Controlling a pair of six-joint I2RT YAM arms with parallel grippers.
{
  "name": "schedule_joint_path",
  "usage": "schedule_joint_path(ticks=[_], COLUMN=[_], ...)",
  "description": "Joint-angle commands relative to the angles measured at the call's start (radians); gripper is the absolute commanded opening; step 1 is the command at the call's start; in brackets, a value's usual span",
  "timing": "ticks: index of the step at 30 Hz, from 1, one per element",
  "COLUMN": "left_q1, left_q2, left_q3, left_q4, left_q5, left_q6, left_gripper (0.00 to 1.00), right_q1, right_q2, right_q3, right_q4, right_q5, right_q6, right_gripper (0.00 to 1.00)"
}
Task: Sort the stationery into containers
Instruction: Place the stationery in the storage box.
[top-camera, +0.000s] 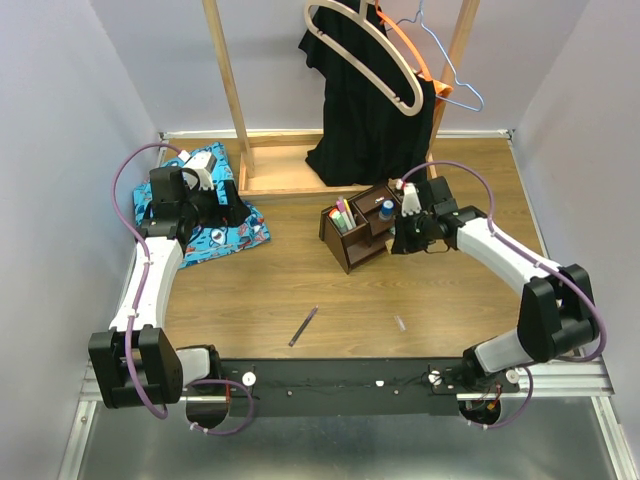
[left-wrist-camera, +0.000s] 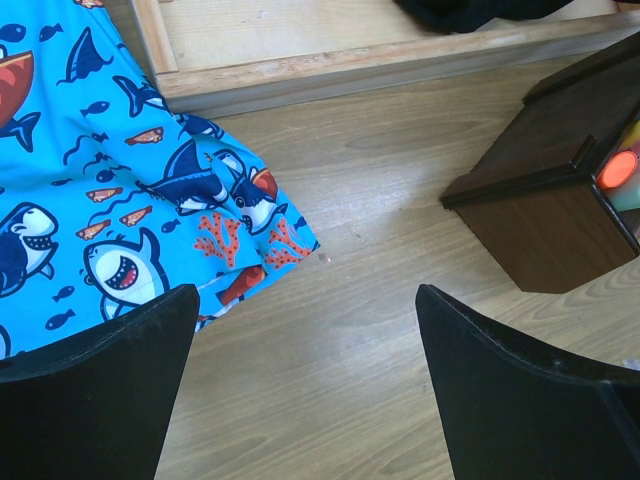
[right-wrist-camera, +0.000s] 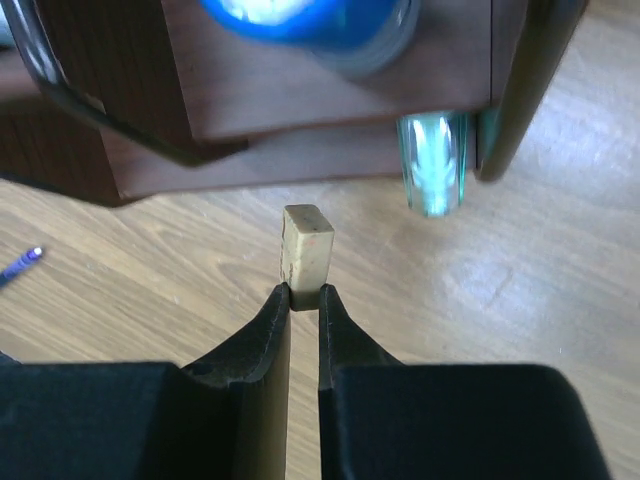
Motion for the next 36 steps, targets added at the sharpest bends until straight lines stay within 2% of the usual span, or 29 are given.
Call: schedule_joint_path(ticks=[1, 13, 36], left_q1=[0.005, 0.005, 0.005], left_q2=[0.004, 0.014, 0.014], left_q3=[0.024, 0.021, 0.024], left_q4=[0.021, 0.03, 0.03], left_q5=[-0.008, -0.013, -0.014], left_q6=[-0.004, 0.0, 0.001], left_gripper=[0.99, 0.99, 0.99], right_q1=[0.009, 0.015, 0.032], right_q2=[0.062, 0.147, 0.206], right_q3=[0.056, 0.132, 0.144], right_q4=[0.027, 0.075, 0.127], right_q5=[-0.017, 0.011, 0.034], right_q6=[-0.014, -0.016, 0.006], right_gripper=[0.01, 0.01, 0.01])
